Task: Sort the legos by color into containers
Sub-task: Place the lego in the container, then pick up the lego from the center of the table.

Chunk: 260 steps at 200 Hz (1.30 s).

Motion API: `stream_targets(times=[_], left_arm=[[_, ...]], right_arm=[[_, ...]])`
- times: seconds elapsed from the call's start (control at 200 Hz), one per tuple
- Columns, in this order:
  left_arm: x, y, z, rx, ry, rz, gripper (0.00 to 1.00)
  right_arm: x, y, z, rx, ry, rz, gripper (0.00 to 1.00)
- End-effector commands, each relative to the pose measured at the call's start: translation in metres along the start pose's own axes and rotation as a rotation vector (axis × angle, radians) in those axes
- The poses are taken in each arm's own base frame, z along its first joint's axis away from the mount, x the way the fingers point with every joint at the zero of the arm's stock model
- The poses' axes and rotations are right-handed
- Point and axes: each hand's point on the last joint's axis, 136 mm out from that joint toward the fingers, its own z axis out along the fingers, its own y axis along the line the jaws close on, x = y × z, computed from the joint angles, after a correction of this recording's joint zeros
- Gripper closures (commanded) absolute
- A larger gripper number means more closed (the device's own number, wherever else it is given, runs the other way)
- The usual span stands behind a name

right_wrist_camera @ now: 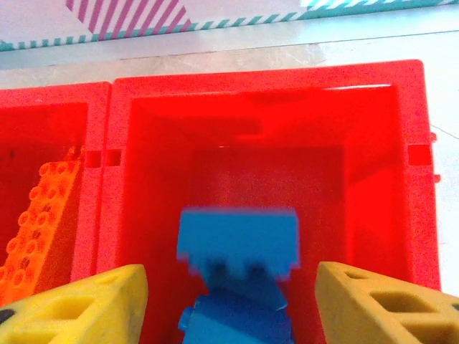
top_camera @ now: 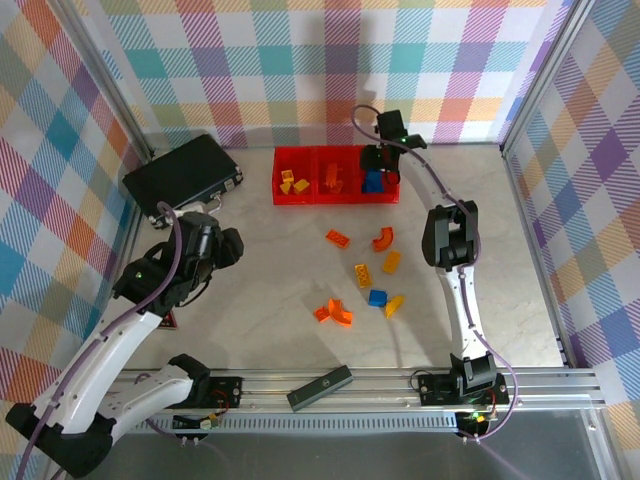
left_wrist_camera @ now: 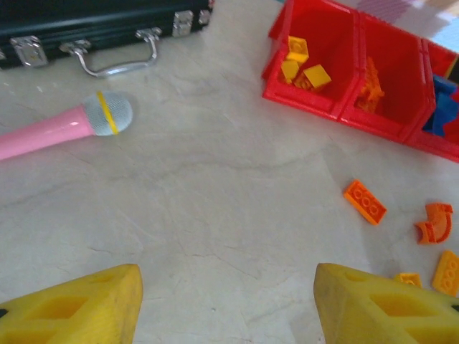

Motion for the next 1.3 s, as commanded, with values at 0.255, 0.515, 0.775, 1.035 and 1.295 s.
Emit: stream_targets(times=[0.255, 0.515, 0.775, 1.035, 1.295], left_arm=[[0.022, -0.078, 0.056, 0.153, 0.167, 0.169, 0.35], [0.059, -0.153, 0.135, 0.253, 0.324, 0.375, 0.30], [0.094, -0.191, 0.205, 0.178, 0.423, 0.508, 0.20], [0.114, -0.204, 0.255, 0.153, 0.423, 0.699, 0.02], [0.130, -0.204, 0.275, 0.168, 0.473, 0.812, 0.00]], right_arm=[[-0.027, 0.023, -0.128, -0.120, -0.048, 0.048, 0.32], [0.019, 0.012, -0.189, -0.138, -0.021, 0.069, 0.31], [0.066, -0.030, -0.211, -0.101, 0.021, 0.175, 0.31], [0.093, -0.066, -0.226, -0.078, 0.021, 0.258, 0.30], [0.102, -0.078, -0.233, -0.063, 0.020, 0.266, 0.30]])
